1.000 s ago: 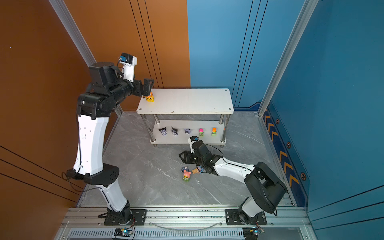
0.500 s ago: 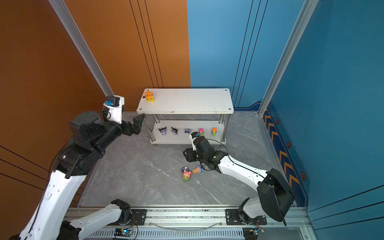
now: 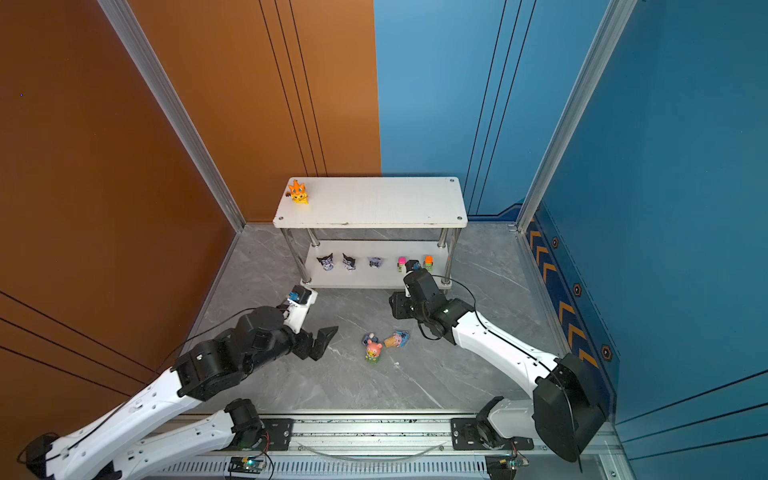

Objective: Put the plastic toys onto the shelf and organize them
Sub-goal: 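Withdraw the left gripper toward the robot while the right gripper moves over the toy pile, then lower the right gripper and grasp the pink-and-green pig-hat figure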

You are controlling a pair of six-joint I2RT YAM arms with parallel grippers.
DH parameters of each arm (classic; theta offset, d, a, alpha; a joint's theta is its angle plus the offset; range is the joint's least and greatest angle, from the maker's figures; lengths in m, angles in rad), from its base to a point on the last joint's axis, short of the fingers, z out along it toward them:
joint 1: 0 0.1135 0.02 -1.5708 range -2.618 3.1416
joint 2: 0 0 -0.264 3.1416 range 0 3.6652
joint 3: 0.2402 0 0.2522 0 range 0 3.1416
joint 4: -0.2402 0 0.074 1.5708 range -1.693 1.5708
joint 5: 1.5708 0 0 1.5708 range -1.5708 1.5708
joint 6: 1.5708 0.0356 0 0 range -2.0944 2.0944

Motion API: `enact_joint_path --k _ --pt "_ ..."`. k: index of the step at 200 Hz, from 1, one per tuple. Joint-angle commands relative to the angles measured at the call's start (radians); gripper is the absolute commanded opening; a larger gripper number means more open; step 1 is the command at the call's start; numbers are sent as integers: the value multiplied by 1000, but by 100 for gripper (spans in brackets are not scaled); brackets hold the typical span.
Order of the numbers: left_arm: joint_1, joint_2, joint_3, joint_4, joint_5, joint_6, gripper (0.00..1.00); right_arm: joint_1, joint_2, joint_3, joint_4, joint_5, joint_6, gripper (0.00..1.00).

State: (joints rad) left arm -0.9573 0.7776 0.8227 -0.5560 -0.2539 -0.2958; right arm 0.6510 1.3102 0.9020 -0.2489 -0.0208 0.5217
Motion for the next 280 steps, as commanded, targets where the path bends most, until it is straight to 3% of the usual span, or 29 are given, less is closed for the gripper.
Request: enact_joint_path --k 1,22,55,117,146,155,193,221,280 --pt "-132 57 -34 25 -146 -164 98 -8 -29 0 -94 101 24 47" --pt "-242 128 -65 64 -224 -285 98 -13 -47 -2 -127 164 68 47" --pt "-302 274 -96 166 -236 -409 98 -21 -47 -9 -145 170 90 47" --pt "-297 475 -81 286 -203 -406 97 -25 -63 -40 -116 121 90 47" --pt "-224 381 -117 217 -230 -381 99 42 -60 -58 -115 104 169 46" --pt "-188 326 -137 181 -236 -371 100 110 -56 -58 -128 120 206 46" --pt "29 76 -269 105 -215 -326 99 323 33 27 -250 246 369 53" --pt "168 -34 -343 108 -148 -308 98 395 121 80 -300 268 463 57" --pt "217 -73 -422 175 -112 -291 98 462 310 185 -331 227 544 65"
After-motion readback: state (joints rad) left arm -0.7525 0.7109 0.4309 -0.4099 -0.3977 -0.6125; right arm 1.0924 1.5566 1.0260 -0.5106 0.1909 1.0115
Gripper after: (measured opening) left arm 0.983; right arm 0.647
